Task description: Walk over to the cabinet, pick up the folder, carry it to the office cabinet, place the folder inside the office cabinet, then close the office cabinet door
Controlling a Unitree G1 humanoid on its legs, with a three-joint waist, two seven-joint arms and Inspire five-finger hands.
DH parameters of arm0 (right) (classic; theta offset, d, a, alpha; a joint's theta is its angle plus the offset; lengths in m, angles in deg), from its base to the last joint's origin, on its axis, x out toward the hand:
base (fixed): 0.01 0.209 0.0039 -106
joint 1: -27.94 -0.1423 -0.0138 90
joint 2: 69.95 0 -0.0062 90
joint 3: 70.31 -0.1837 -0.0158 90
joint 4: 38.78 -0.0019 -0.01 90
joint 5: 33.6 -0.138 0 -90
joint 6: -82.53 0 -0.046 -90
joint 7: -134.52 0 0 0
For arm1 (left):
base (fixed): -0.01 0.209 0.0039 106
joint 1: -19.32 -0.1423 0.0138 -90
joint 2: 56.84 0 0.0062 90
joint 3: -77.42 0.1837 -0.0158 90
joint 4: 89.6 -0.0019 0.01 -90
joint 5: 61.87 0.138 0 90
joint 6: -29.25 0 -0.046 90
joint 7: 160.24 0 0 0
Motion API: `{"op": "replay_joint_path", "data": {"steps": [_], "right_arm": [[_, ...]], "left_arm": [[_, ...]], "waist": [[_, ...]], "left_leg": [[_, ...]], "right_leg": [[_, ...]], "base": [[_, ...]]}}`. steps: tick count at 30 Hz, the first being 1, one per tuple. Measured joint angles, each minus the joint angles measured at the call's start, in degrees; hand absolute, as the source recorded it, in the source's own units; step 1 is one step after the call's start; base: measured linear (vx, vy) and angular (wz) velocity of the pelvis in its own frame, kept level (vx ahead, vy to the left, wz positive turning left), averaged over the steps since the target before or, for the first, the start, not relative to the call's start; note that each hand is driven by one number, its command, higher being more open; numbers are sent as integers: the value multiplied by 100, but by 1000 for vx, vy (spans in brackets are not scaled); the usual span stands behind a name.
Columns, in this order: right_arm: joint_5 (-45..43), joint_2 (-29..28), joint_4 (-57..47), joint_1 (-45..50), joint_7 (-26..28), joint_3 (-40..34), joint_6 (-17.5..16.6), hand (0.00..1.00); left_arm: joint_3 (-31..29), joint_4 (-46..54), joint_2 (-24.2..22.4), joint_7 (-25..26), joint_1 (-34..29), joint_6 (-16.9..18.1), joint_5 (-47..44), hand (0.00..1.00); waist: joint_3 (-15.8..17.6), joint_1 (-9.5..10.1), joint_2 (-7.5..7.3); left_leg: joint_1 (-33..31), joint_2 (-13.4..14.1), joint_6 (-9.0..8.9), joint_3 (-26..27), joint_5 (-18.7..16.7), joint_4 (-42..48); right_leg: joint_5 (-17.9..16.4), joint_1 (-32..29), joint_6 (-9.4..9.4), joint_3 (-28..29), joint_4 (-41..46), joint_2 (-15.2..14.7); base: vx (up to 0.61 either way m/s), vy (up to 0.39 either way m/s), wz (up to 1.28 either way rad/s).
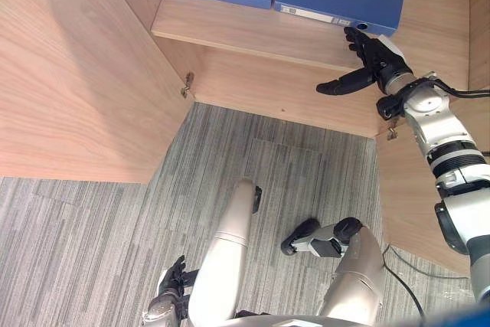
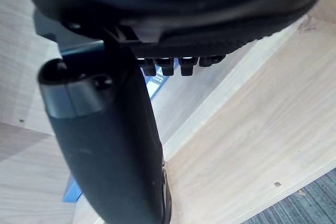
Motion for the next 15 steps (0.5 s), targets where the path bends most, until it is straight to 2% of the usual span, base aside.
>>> {"op": "replay_joint_path", "data": {"steps": [2, 5, 7, 9, 10, 11, 13, 15], "right_arm": [[28, -168, 22, 11, -136, 56, 51, 100], [489, -617, 18, 237, -273, 417, 179, 100], [754, -919, -40, 697, -263, 758, 224, 100], [971, -1089, -166, 978, -234, 787, 257, 100], [1213, -1247, -310, 1202, -223, 787, 263, 100], [1308, -1298, -358, 1280, -223, 787, 261, 100], [1538, -1354, -439, 1630, -225, 790, 174, 100], [1589, -1387, -442, 1855, -225, 793, 153, 100]], "left_arm": [[-2, -11, 1, 45, -1, 0, 0, 100], [-12, -62, 20, 115, -24, 15, 3, 100], [-24, -52, 72, 133, -111, 30, 4, 100], [-61, -51, 80, 174, -173, 82, 5, 100], [-132, -64, 88, 199, -272, 134, 4, 100], [-135, -95, 106, 212, -293, 141, 5, 100], [-118, -339, 209, 252, -301, 141, 67, 100], [-128, -549, 339, 308, -383, 131, 194, 100]], "waist": [[4, -14, -9], [4, -8, -55], [-61, -25, -175], [-108, -65, -220], [-189, -142, -297], [-229, -159, -340], [-424, -182, -498], [-585, -219, -562]], "left_leg": [[170, 72, -7, 8, 8, -124], [914, 333, -23, 126, 190, -911], [1752, 501, -29, 307, 478, -1900], [2235, 639, -47, 441, 660, -2501], [2670, 777, -52, 589, 851, -3096], [2842, 827, -69, 667, 926, -3328], [3569, 940, -102, 964, 1264, -4337], [4072, 999, -144, 1135, 1526, -5042]], "right_leg": [[58, 152, 3, -32, -154, 95], [367, 807, 3, -160, -996, 450], [726, 1515, 15, -319, -1938, 676], [982, 1935, 26, -420, -2573, 899], [1253, 2293, 28, -498, -3221, 1137], [1359, 2414, 39, -513, -3463, 1234], [1787, 2930, 46, -517, -4481, 1599], [2144, 3329, 50, -495, -5274, 1908]], "base": [[26, -24, -19], [69, -59, -33], [134, -92, -38], [128, -72, -40], [147, -55, -49], [177, -47, -62], [180, -26, -56], [184, -28, -47]]}}
